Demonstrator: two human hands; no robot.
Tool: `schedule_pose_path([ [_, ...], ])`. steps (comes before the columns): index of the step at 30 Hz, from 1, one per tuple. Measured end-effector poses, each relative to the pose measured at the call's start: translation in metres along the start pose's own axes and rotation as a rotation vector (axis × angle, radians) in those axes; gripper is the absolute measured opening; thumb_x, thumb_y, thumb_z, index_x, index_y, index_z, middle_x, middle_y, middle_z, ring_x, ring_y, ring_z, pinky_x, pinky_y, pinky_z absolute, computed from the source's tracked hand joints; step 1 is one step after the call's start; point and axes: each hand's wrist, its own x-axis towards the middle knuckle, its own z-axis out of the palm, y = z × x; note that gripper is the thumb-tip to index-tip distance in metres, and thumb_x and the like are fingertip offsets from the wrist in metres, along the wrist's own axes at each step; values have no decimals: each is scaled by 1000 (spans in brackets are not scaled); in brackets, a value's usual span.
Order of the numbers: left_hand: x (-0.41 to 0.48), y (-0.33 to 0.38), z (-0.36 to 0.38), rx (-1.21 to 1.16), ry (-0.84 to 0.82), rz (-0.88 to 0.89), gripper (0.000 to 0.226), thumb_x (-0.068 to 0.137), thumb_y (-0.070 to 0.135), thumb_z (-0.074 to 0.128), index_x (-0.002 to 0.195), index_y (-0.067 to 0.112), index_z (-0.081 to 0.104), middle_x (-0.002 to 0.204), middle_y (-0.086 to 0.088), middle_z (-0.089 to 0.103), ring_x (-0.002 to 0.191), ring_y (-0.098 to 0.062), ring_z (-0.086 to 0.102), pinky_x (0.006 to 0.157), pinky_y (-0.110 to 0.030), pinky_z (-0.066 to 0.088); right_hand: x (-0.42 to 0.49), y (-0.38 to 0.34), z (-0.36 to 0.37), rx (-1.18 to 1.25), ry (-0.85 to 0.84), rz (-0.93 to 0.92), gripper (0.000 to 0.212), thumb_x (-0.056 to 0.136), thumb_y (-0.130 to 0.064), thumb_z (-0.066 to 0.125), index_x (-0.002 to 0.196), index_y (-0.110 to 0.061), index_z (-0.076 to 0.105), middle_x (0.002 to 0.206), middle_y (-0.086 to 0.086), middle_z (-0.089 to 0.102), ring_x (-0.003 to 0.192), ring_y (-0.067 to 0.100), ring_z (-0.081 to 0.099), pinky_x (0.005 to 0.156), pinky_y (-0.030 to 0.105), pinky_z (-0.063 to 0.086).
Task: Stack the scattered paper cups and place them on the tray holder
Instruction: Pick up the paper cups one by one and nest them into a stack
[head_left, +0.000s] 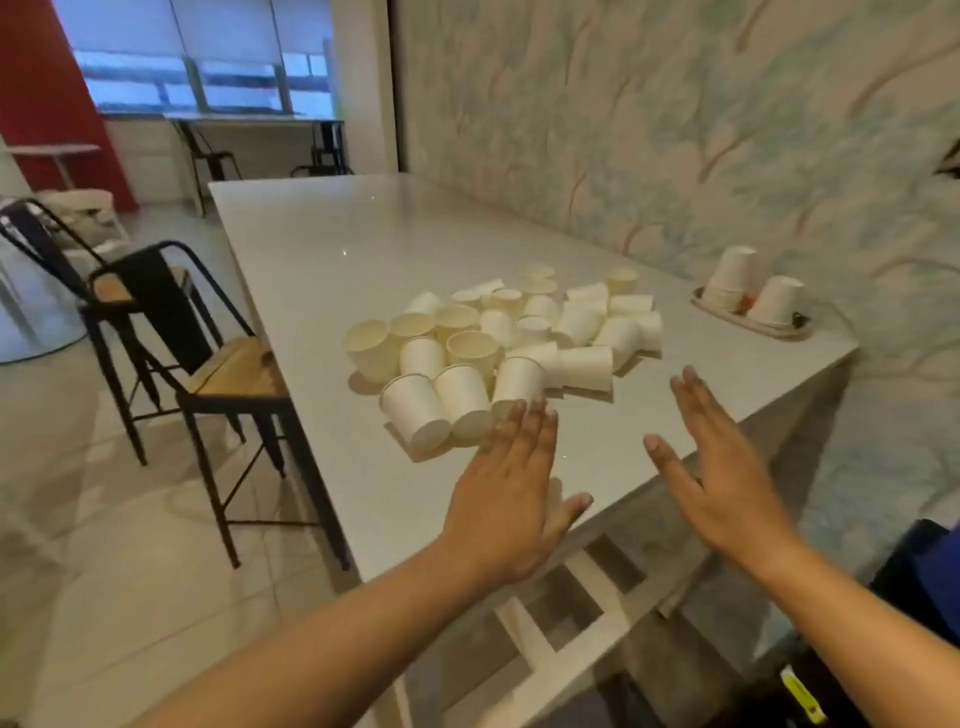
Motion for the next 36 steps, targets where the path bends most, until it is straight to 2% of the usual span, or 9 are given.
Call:
schedule_pose_path([
  [6, -1, -7, 26, -106, -130, 15, 72, 101, 61, 15, 159, 23, -6, 159, 8, -25, 146, -11, -26, 120, -33, -9, -1, 21, 57, -18, -219, 18, 66, 93, -65, 37, 152, -40, 22, 164, -18, 7, 150, 8, 11, 118, 42, 21],
  [10, -2, -5, 25, -112, -205, -12, 69, 101, 60, 14, 160, 25, 11, 168, 4, 3, 153, -14, -6, 118, -32, -6, 0, 31, 64, -54, -233, 6, 64, 94, -67, 31, 147, -32, 40, 158, -11, 31, 145, 5, 23, 117, 36, 20],
  [13, -1, -2, 23, -89, -230, -41, 69, 100, 63, 15, 159, 29, 12, 168, 7, 6, 154, -13, 1, 116, -31, -6, 6, 35, 63, 31, -211, 29, 56, 95, -64, 39, 138, -32, 53, 148, -13, 47, 139, 3, 36, 114, 36, 31],
  [17, 0, 0, 16, -66, -262, -73, 71, 96, 69, 13, 158, 34, 8, 168, 13, -1, 153, -10, -2, 116, -31, -9, 35, 37, 58, 331, -110, 163, 30, 91, -49, 59, 119, -39, 61, 115, -28, 60, 106, -15, 56, 82, 10, 51],
  [21, 6, 5, 12, -31, -286, -103, 77, 91, 75, 11, 158, 37, 8, 167, 16, 0, 153, -7, 0, 116, -29, -7, 88, 44, 54, 548, -41, 297, 20, 91, -33, 67, 110, -30, 66, 99, -10, 69, 93, 11, 68, 79, 32, 57],
  [24, 16, 13, 8, -39, -168, -181, 76, 89, 78, 15, 156, 42, 17, 164, 22, 13, 151, -5, 16, 116, -26, 5, 121, 53, 56, 627, -78, 281, 32, 89, -32, 70, 119, -21, 66, 96, -1, 68, 89, 22, 68, 72, 31, 56],
  [26, 27, 23, 2, -31, -33, -247, 72, 89, 76, 27, 150, 40, 37, 157, 21, 37, 140, -7, 41, 111, -26, 27, 133, 63, 58, 651, -85, 262, 33, 87, -34, 72, 117, -22, 67, 88, -4, 67, 82, 15, 66, 63, 20, 51],
  [29, 47, 39, 0, -23, 156, -342, 60, 88, 67, 47, 134, 31, 59, 128, 12, 68, 104, -10, 68, 82, -24, 50, 145, 77, 63, 687, -143, 238, 29, 84, -35, 74, 110, -25, 68, 86, -9, 68, 79, 4, 65, 52, 7, 46],
  [36, 62, 59, 5, 16, 321, -486, 45, 88, 53, 60, 124, 26, 63, 105, 8, 71, 78, -4, 58, 65, -17, 45, 156, 85, 74, 774, -243, 169, 14, 83, -30, 77, 94, -30, 70, 96, -16, 67, 87, 2, 64, 65, 7, 54],
])
